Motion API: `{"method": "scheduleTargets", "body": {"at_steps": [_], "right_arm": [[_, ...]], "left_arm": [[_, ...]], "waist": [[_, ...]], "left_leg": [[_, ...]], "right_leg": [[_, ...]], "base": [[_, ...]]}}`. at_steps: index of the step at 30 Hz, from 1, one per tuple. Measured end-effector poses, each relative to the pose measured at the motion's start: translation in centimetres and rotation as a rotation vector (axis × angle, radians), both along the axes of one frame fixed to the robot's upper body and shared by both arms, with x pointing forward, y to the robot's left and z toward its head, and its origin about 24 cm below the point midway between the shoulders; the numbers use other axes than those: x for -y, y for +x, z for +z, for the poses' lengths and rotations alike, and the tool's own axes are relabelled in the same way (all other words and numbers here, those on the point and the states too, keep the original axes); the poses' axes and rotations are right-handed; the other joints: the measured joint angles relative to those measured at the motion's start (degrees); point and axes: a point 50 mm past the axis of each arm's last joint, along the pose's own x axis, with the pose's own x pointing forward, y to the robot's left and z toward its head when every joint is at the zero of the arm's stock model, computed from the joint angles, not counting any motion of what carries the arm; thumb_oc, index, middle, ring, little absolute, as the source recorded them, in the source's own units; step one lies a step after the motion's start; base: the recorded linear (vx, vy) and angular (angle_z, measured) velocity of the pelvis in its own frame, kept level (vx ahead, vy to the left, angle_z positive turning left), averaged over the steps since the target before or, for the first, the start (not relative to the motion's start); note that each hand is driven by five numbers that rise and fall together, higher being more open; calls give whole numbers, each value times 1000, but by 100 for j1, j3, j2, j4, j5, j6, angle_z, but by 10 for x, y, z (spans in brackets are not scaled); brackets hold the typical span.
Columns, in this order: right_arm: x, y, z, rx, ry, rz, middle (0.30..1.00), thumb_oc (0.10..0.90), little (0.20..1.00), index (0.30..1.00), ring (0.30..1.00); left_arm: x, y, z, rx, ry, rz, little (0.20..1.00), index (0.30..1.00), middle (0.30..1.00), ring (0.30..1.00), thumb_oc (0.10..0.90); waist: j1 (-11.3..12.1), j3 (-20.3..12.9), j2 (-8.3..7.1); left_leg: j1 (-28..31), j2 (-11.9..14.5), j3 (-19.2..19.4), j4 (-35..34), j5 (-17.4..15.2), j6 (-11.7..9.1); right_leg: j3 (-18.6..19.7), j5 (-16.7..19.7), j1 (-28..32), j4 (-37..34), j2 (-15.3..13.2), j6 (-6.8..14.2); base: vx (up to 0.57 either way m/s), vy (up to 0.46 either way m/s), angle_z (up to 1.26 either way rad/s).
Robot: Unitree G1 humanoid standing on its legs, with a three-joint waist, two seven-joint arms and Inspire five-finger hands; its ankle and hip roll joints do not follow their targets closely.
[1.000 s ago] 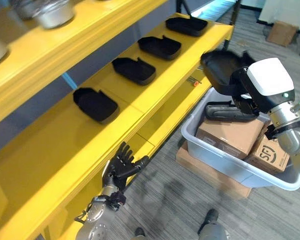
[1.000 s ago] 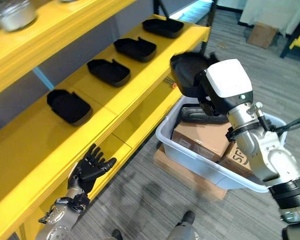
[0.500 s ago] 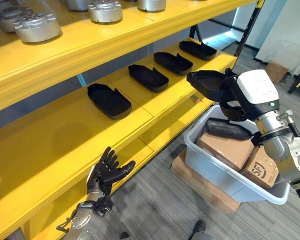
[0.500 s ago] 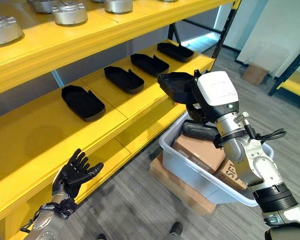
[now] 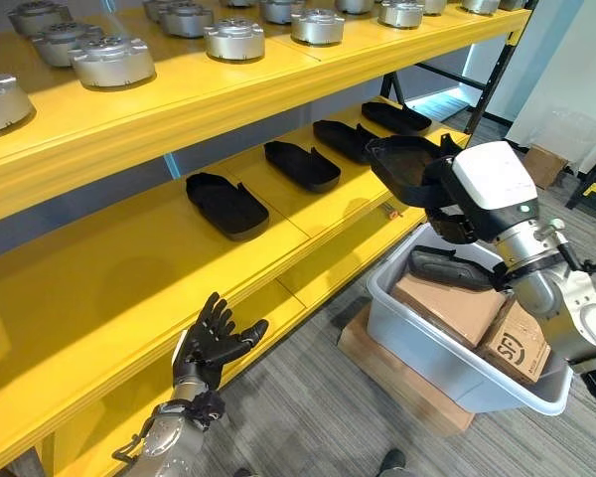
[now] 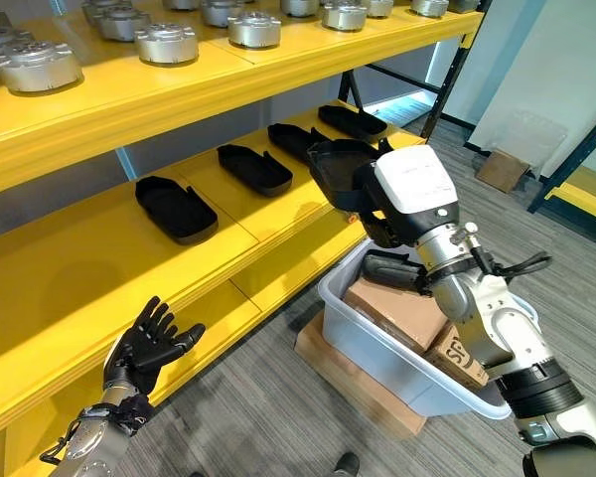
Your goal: Move parts from the plastic box to the shelf.
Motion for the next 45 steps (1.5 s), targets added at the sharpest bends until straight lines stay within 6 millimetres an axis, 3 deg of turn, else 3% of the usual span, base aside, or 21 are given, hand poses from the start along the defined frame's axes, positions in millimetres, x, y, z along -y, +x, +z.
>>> {"method": "scheduleTargets", "body": {"at_steps": [3, 4, 6, 8, 9, 10, 11, 12, 14, 15, 16, 17, 19, 20, 23, 26, 31, 39, 45], "right_arm": [[-4, 2, 2, 7, 14, 8, 300, 400, 300, 300, 300], [-7, 4, 2, 13, 15, 7, 300, 400, 300, 300, 300], [-9, 7, 0, 10, 24, 0, 300, 400, 300, 300, 300], [-8, 8, -5, -9, 7, -9, 300, 400, 300, 300, 300], [-9, 7, -6, -12, 3, 2, 300, 400, 300, 300, 300], [-11, 7, -8, -18, 0, 9, 300, 400, 300, 300, 300], [-13, 6, -7, -13, -3, 26, 300, 400, 300, 300, 300], [-14, 5, -5, -6, -10, 43, 300, 400, 300, 300, 300], [-11, 4, -1, 3, -34, 43, 300, 400, 300, 300, 300], [-5, 3, 2, 11, -63, 30, 300, 400, 300, 300, 300], [-4, 3, 3, 11, -69, 25, 300, 400, 300, 300, 300], [1, 4, 5, 14, -78, 6, 300, 400, 300, 300, 300], [6, 5, 5, 3, -89, -7, 300, 400, 300, 300, 300], [8, 5, 0, -23, -77, -13, 300, 400, 300, 300, 300], [5, 5, 4, -14, -73, 4, 300, 400, 300, 300, 300], [7, 5, 8, -2, -48, -2, 300, 400, 300, 300, 300], [4, 2, 8, 1, -19, 21, 300, 400, 300, 300, 300], [2, 3, 6, -17, -14, 21, 300, 400, 300, 300, 300], [0, 3, 4, -21, -6, 28, 300, 400, 300, 300, 300]], "left_arm": [[-2, 0, 1, 3, 19, 5, 1000, 1000, 1000, 1000, 900], [-3, 0, 1, 0, 24, 15, 1000, 1000, 1000, 1000, 900], [-1, 1, 1, -1, 22, 10, 1000, 1000, 1000, 1000, 900], [-2, 2, 1, 1, 32, 10, 1000, 1000, 1000, 1000, 900], [-4, 3, 0, -5, 41, 13, 1000, 1000, 1000, 1000, 900], [-6, 3, 0, -8, 50, 16, 1000, 1000, 1000, 1000, 900], [-7, 2, 1, -8, 55, 20, 1000, 1000, 1000, 1000, 900], [-11, 5, 4, -1, 78, 23, 1000, 1000, 1000, 1000, 900], [-7, 9, 6, 7, 81, 5, 1000, 1000, 1000, 1000, 900], [-5, 12, 8, 21, 83, -8, 1000, 1000, 1000, 1000, 900], [-4, 13, 8, 21, 84, -14, 1000, 1000, 1000, 1000, 900], [2, 14, 4, 7, 65, -24, 1000, 1000, 1000, 1000, 900], [16, 12, -4, -13, 23, -43, 1000, 1000, 1000, 1000, 900], [21, 10, -7, -18, -12, -30, 1000, 1000, 1000, 1000, 900], [20, 8, -6, -14, -14, -22, 1000, 1000, 1000, 1000, 900], [8, 11, 0, 14, -5, 27, 1000, 1000, 1000, 1000, 900], [-6, 9, 3, 23, 9, 88, 1000, 1000, 1000, 1000, 900], [-3, 9, 2, 19, 6, 71, 1000, 1000, 1000, 1000, 900], [0, 9, 2, 20, 2, 60, 1000, 1000, 1000, 1000, 900]], "waist": [[161, 2, -77], [198, 3, -148], [173, 5, -133], [154, 22, -126], [-8, 79, -38], [-36, 93, 0], [15, 120, 69], [-43, 155, 140], [-101, 185, 164], [-267, 200, 132], [-276, 201, 114], [-291, 236, 64], [-259, 323, 236], [-251, 331, 327], [-251, 325, 386], [-378, 318, 392], [-494, 313, 401], [-509, 312, 426], [-474, 258, 558]], "left_leg": [[-84, -125, -124, 97, -23, 34], [-275, -204, -293, 362, -171, 143], [-568, -254, -508, 782, -364, 264], [-672, -362, -806, 859, -376, 385], [-694, -400, -1200, 828, -299, 496], [-659, -380, -1296, 687, -227, 592], [-662, -258, -1513, 552, -174, 602], [-737, -118, -1754, 329, -21, 655], [-848, -118, -2056, 131, 124, 725], [-979, -202, -2378, 18, 115, 656], [-959, -230, -2379, -97, 133, 636], [-846, -341, -2408, -378, 239, 496], [-813, -382, -2475, -191, 157, 469], [-735, -283, -2437, -138, 183, 408], [-617, -178, -2412, -129, 221, 312], [-471, -246, -2398, -238, 247, 212], [-324, -311, -2419, -397, 244, 218], [-251, -328, -2452, -477, 252, 219], [-276, -320, -2579, -477, 287, 207]], "right_leg": [[-83, 40, 67, 7, -147, 45], [-144, 109, 159, 33, -264, 47], [52, 269, 147, 228, -395, 68], [773, 620, 61, 549, -500, -4], [1724, 536, -211, 1211, -452, 46], [2162, 14, -373, 1425, -264, 344], [2641, -542, -547, 1494, 206, 422], [2850, -1120, -695, 1317, 954, 364], [2856, -1310, -816, 964, 1518, 82], [3221, -1461, -756, 445, 1956, -50], [3201, -1496, -752, 284, 1968, -88], [3202, -1164, -610, 109, 1905, -231], [2996, -937, -430, 52, 1884, -260], [2905, -1013, -318, 119, 1939, -324], [2893, -1035, -165, 27, 2027, -333], [2894, -988, 57, -190, 2009, -336], [2861, -912, 330, -550, 1939, -302], [2754, -814, 535, -835, 1915, -279], [2655, -768, 588, -887, 1932, -298]], "base": [[6, 135, 32], [32, 202, 46], [49, 121, 72], [69, 85, 98], [99, 70, 102], [100, 68, 94], [93, -38, 77], [96, -84, 80], [144, -109, 125], [160, -144, 133], [152, -142, 164], [152, -205, 103], [173, -222, 84], [107, -120, 33], [130, -143, -10], [103, -122, -1], [54, -63, 5], [17, -41, 5], [-7, -76, 7]]}}
